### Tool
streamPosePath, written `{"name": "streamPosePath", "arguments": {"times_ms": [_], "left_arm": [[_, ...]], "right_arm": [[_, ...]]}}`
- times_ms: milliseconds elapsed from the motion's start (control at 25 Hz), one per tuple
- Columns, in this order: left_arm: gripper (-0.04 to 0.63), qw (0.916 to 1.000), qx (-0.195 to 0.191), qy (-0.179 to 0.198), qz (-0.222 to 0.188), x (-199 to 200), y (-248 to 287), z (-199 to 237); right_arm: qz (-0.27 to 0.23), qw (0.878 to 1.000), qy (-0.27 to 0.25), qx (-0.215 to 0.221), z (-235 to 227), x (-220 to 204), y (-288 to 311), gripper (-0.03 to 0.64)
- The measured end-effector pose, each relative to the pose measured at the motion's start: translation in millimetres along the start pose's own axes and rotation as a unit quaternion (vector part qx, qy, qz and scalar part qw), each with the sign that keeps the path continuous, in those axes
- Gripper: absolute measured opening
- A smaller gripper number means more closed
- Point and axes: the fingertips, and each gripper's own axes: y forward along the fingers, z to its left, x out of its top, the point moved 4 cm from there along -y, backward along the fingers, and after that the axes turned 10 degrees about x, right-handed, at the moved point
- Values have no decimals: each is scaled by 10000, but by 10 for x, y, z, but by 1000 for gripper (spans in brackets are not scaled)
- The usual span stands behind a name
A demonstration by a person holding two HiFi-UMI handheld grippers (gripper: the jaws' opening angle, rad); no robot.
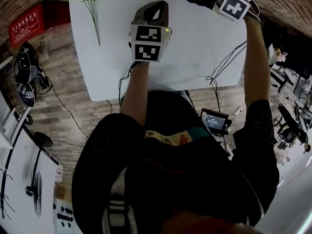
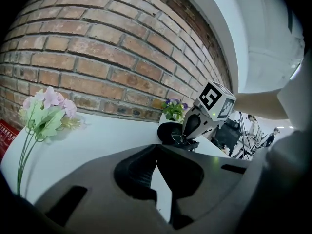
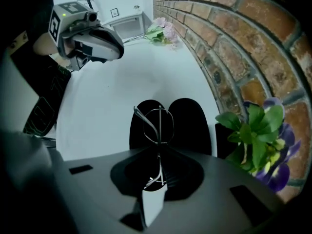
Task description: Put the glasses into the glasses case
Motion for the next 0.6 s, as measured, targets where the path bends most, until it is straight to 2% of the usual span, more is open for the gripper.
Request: {"name": "streamPosePath", "arguments": {"times_ms": [320, 600], "left_arm": [[-2, 10000, 48, -32, 26, -16, 46, 57], [-2, 9999, 72, -63, 45, -35, 47, 102]], "right_arm": [[167, 9988, -22, 452, 13, 1, 175, 32], [244, 9982, -21, 555, 36, 18, 261, 38]]}}
